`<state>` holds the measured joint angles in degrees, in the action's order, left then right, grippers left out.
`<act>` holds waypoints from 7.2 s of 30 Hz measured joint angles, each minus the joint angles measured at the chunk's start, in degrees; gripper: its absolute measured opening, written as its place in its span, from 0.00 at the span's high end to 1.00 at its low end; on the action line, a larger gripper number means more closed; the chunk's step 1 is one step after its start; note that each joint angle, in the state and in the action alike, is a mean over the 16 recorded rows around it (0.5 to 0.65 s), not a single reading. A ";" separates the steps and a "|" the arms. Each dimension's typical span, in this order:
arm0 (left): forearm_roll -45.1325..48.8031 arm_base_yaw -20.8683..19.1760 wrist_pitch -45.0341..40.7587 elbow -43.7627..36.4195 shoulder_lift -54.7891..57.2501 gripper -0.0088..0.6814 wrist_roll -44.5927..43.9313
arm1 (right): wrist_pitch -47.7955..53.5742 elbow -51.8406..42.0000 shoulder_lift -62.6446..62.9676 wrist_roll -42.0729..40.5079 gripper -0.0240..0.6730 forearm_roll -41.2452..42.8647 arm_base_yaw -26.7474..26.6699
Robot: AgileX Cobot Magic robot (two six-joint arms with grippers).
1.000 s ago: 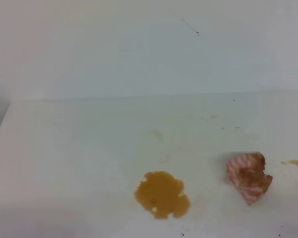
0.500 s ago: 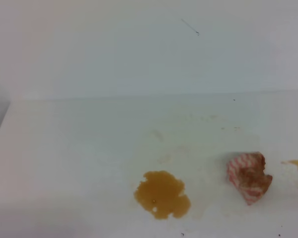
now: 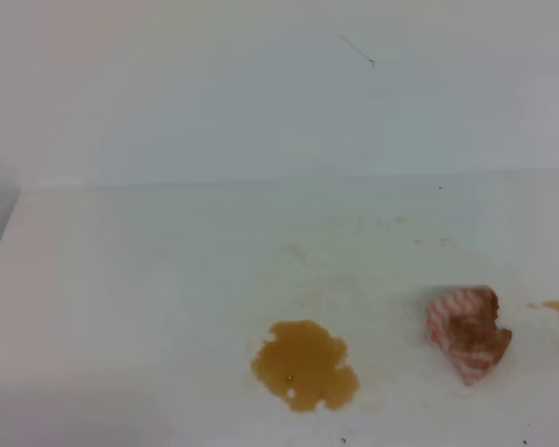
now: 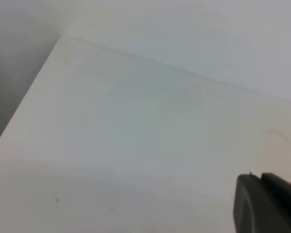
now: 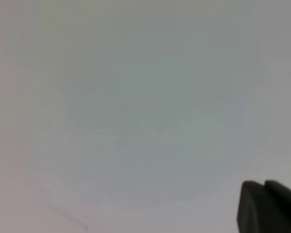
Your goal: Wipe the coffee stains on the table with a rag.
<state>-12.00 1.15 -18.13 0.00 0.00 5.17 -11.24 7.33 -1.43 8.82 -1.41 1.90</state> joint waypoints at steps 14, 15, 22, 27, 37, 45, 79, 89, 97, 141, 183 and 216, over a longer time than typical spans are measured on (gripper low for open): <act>0.00 0.00 0.00 0.00 0.00 0.99 0.00 | 34.27 20.25 -18.75 -3.39 0.97 -7.22 -1.48; 0.00 0.00 0.00 0.00 0.00 0.99 0.00 | 35.46 21.35 -20.03 -4.61 0.97 -8.25 -1.65; 0.00 0.00 0.00 0.00 0.00 0.99 0.00 | 39.47 25.84 -25.71 -14.70 0.97 -14.96 -2.54; 0.00 0.00 0.00 0.00 0.00 0.99 0.00 | 40.74 27.26 -28.41 -19.75 0.97 -18.69 -2.67; 0.00 0.00 0.00 0.00 0.00 0.99 0.00 | 50.70 34.70 -41.04 -25.81 0.97 -20.42 -4.12; 0.00 0.00 0.00 0.00 0.00 0.99 0.00 | 59.12 44.28 -56.94 -28.85 0.97 -20.56 -6.90; 0.00 0.00 0.00 0.00 0.00 0.99 0.00 | 48.77 55.16 -99.77 -25.75 0.34 -14.45 -15.80; 0.00 0.00 0.00 0.00 0.00 0.99 0.00 | 46.83 58.56 -106.10 -20.67 0.36 -8.07 -18.30; 0.00 0.00 0.00 0.00 0.00 0.99 0.00 | 51.89 64.27 -109.67 -22.60 0.60 -7.57 -18.31; 0.00 0.00 0.00 0.00 0.00 0.99 0.00 | 46.27 74.70 -119.60 -29.71 0.93 -16.48 -46.74; 0.00 0.00 0.00 0.00 0.00 0.99 0.00 | 55.66 75.85 -111.37 -32.64 0.93 -22.65 -37.11; 0.00 0.00 0.00 0.00 0.00 0.99 0.00 | 47.51 67.47 -117.04 -29.88 0.93 -15.80 -34.63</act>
<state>-12.00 1.15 -18.13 0.00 0.00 5.17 36.28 74.80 -118.47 -21.06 -17.22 -32.73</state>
